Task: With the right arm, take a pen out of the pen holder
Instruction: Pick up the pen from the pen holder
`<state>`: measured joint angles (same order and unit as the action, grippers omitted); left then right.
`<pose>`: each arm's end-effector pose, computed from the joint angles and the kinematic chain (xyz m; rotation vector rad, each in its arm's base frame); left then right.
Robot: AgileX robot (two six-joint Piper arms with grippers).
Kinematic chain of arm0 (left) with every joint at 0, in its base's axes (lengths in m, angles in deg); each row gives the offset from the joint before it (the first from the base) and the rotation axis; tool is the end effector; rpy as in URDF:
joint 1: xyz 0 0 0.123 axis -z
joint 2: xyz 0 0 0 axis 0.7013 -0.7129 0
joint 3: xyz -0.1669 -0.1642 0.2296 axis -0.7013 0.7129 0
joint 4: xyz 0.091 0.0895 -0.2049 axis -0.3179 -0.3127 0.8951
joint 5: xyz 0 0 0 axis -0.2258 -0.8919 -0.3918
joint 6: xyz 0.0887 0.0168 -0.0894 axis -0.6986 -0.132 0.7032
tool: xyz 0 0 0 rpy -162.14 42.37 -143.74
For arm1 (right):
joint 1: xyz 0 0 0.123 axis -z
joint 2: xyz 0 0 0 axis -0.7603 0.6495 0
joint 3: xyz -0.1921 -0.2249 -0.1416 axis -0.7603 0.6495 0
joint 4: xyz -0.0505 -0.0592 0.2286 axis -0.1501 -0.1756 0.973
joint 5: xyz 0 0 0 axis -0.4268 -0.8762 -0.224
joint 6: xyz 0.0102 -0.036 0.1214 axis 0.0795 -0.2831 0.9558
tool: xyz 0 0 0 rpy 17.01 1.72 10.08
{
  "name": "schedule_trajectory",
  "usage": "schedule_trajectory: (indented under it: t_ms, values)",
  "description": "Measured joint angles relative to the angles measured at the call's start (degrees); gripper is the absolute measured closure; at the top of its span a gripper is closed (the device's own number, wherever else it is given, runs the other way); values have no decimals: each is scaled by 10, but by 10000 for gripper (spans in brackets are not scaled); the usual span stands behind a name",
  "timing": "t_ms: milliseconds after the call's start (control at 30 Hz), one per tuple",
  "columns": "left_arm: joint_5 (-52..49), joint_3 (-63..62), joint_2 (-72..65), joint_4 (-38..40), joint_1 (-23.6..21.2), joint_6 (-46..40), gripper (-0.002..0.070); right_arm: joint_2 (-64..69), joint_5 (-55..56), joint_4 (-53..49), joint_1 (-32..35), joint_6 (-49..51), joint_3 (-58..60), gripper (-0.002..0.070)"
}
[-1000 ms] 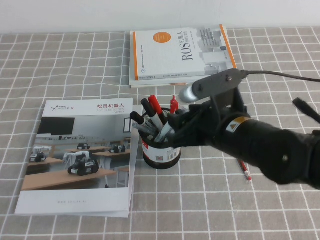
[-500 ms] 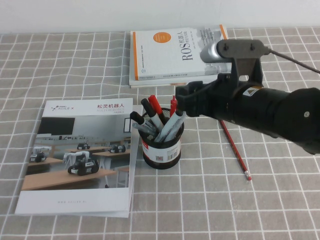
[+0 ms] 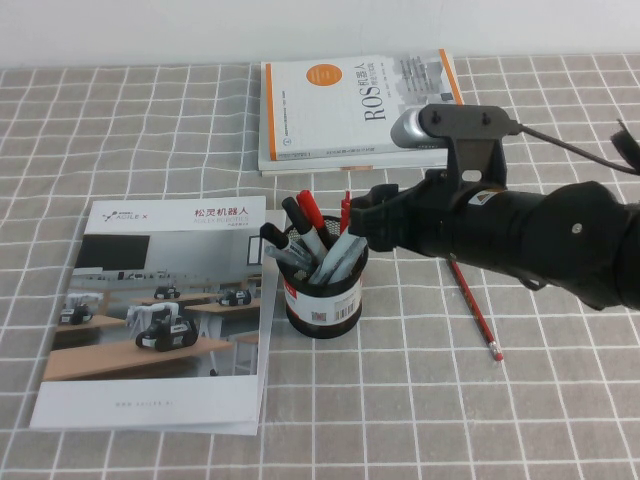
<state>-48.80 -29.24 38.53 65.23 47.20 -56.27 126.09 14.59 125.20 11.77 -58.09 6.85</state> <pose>0.0325 -0.0047 0.1586 0.0732 1.8790 -0.0459 0.3089 0.2390 0.2839 -0.2247 2.1468 0.6615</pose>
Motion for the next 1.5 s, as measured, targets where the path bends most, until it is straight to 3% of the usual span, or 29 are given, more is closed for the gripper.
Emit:
schedule_trajectory:
  t_ms: [433, 967, 1367, 1500]
  values:
    - [0, 0, 0, 0, 0, 0, 678, 21, 0, 18, 1, 0, -15, 291]
    - [0, 0, 0, 0, 0, 0, 678, 12, -271, -7, 19, 2, -124, 291]
    - [0, 0, 0, 0, 0, 0, 678, 11, -383, -210, 24, 10, -153, 291]
    - [0, 0, 0, 0, 0, 0, 678, 11, -396, -230, 34, 51, -153, 291]
